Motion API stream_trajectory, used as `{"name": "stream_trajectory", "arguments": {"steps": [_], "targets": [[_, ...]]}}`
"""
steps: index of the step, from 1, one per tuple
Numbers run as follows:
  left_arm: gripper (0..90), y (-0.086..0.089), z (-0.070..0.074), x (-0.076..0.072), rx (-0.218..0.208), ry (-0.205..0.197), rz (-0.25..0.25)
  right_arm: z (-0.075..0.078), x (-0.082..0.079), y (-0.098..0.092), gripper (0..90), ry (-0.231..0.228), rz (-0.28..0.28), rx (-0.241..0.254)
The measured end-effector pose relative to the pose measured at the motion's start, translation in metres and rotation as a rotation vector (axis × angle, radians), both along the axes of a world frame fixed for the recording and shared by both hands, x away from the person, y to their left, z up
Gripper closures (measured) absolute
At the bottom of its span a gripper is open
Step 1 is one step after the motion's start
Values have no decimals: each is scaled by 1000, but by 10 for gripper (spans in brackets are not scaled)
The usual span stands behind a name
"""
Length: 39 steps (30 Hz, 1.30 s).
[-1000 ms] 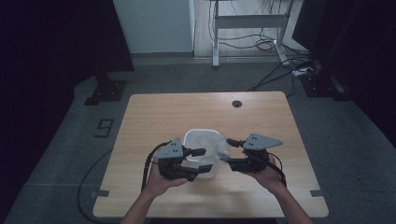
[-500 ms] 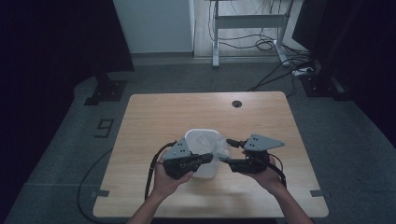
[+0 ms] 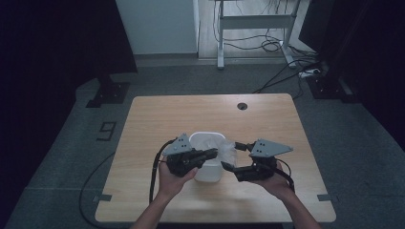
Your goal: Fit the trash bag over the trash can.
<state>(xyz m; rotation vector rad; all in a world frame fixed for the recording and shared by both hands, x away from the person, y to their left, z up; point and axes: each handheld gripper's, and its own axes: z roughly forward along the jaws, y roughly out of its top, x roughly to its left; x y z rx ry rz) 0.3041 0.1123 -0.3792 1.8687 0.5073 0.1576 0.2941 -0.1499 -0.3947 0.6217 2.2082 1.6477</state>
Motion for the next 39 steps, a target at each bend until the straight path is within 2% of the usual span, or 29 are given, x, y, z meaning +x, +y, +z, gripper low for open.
{"name": "stream_trajectory", "arguments": {"steps": [4, 10, 14, 17, 19, 23, 26, 29, 31, 34, 39], "targets": [[900, -5, -3, 5, 19, 34, -16, 2, 0, 3, 224, -32, 28, 18], [900, -9, -5, 6, 22, 50, -35, 4, -1, 9, 184, -70, 56, 9], [900, -8, -6, 5, 27, 61, -55, 5, 1, 8, 177, -66, 35, 32], [900, -8, -5, 3, 21, 53, -65, 4, 4, 7, 168, -26, 24, 49], [900, -10, -5, 2, 20, 46, -82, 2, 5, 10, 153, -9, 36, 42], [900, -11, -7, 4, 12, 57, -101, 1, 4, 17, 145, -11, 73, 48], [900, -9, -8, 5, 16, 66, -105, 2, 5, 18, 145, -32, 68, 53], [900, -8, -10, 5, 19, 72, -102, 4, 5, 15, 143, -43, 69, 84], [900, -6, -10, 5, 18, 72, -96, 5, 5, 14, 142, -28, 75, 110], [900, -6, -11, 5, 22, 77, -97, 6, 6, 12, 142, -22, 55, 129], [900, -9, -13, 4, 39, 73, -96, 6, 10, 9, 142, 1, -24, 160]]}}
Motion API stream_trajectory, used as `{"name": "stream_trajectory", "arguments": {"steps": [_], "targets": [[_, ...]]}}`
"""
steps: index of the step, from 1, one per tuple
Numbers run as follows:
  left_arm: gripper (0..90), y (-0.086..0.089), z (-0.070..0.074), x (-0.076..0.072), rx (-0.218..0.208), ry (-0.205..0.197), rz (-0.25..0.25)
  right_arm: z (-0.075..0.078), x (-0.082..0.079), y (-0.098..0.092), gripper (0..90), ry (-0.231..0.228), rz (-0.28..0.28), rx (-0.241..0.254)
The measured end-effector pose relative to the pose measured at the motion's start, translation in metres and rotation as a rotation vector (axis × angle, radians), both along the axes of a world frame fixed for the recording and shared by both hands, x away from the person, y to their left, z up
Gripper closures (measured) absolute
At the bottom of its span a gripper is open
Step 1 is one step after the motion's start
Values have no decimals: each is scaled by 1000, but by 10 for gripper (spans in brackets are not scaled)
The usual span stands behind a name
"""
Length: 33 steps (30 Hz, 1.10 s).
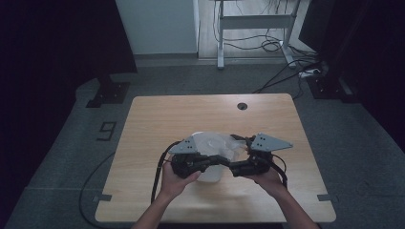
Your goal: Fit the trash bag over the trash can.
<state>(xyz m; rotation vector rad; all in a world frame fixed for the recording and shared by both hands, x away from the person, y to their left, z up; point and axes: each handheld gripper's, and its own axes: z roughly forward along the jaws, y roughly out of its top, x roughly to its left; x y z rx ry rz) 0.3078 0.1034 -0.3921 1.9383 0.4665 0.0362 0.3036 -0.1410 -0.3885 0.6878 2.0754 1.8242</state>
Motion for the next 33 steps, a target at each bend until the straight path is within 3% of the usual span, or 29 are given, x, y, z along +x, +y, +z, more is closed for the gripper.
{"name": "stream_trajectory", "arguments": {"steps": [5, 7, 8, 12, 17, 26, 28, 30, 33], "targets": [[900, -1, -2, 1, 2, 5, 1, 1, 1, -1, 143, 2, -41, 18], [900, 0, -2, 0, 1, 4, 0, 2, 2, -2, 143, 1, -71, 23], [900, 1, -2, 0, 0, 5, 0, 3, 3, -4, 144, -3, -124, 21], [900, 3, -3, 0, -3, 9, -1, 4, 4, -9, 144, -4, -159, 29], [900, 4, -3, -1, -6, 8, -1, 5, 5, -11, 145, -9, -182, 35], [900, 13, 1, -5, -48, -18, 23, 4, 3, -18, 159, -7, -170, 17], [838, 14, 3, -8, -64, -39, 41, 3, 2, -18, 159, 7, -167, 30], [771, 14, 4, -10, -91, -41, 18, 3, 3, -17, 159, 25, -171, 35], [675, 13, 8, -17, -93, -88, 25, 3, 4, -13, 159, 42, -183, 27]]}}
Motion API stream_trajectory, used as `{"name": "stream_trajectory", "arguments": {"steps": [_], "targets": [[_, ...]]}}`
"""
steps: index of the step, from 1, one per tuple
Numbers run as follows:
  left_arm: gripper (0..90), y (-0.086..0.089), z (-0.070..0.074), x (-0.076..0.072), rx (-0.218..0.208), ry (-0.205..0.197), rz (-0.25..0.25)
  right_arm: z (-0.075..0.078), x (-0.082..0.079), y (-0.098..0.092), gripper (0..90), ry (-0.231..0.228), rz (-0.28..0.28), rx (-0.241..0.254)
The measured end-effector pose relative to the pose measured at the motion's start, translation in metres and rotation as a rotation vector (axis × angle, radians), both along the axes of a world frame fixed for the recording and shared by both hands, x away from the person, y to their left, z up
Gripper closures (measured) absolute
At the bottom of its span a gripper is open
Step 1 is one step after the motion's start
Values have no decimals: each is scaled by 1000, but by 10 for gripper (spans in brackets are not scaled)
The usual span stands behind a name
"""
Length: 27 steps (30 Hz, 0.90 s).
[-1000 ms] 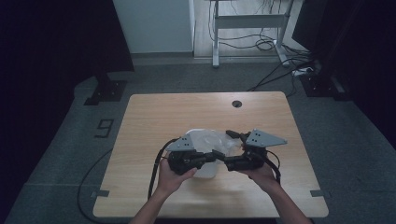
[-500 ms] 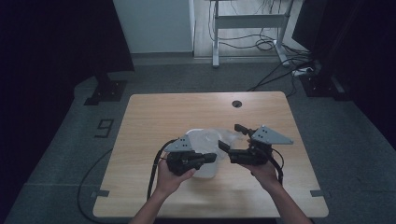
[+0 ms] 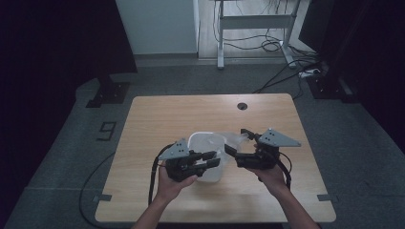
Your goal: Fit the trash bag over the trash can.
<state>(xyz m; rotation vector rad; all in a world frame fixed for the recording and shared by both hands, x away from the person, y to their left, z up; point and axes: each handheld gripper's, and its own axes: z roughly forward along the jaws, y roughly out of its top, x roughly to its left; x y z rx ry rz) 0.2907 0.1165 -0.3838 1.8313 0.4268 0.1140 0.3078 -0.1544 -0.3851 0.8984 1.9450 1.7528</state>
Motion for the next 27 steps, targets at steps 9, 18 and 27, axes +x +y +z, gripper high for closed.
{"name": "stream_trajectory", "arguments": {"steps": [9, 18, 27], "targets": [[570, -2, 12, -23, -9, -118, 44, 4, 3, 6, 159, 29, -19, 7], [531, -19, 12, -33, 77, -142, 40, 6, 5, 9, 160, 58, -41, 6], [581, -45, -2, -26, 201, -205, 204, 7, 1, 16, 167, 61, -13, -9]]}}
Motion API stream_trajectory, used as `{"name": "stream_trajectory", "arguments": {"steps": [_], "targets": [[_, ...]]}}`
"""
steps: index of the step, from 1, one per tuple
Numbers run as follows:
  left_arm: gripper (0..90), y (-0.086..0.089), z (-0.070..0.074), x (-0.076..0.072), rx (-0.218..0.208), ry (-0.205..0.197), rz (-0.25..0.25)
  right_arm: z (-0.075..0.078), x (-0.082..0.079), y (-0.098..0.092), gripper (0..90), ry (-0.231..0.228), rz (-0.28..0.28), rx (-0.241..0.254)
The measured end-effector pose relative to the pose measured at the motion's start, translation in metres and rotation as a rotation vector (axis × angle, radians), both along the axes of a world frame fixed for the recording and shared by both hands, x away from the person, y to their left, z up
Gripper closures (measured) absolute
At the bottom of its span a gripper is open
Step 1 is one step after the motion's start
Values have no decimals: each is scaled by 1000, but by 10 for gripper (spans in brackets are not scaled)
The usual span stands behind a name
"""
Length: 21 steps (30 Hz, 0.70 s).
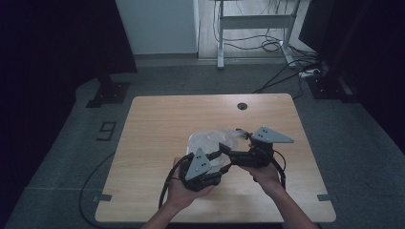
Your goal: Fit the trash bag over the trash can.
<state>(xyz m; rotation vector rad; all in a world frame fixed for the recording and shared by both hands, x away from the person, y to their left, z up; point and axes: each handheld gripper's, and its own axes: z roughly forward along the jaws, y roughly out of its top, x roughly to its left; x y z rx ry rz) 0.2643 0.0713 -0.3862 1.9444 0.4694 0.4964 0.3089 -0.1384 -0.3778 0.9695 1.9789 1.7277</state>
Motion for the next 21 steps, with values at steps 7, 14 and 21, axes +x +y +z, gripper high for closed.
{"name": "stream_trajectory", "arguments": {"steps": [7, 14, 21], "targets": [[900, -6, -4, 0, 37, -29, -77, 1, -2, 3, 170, -19, -5, -30], [900, -6, -10, 0, 60, -27, -106, 4, 0, 2, 154, -23, 7, -5], [898, 8, -16, 2, 32, 15, -135, 12, -6, -4, 149, -32, 93, 25]]}}
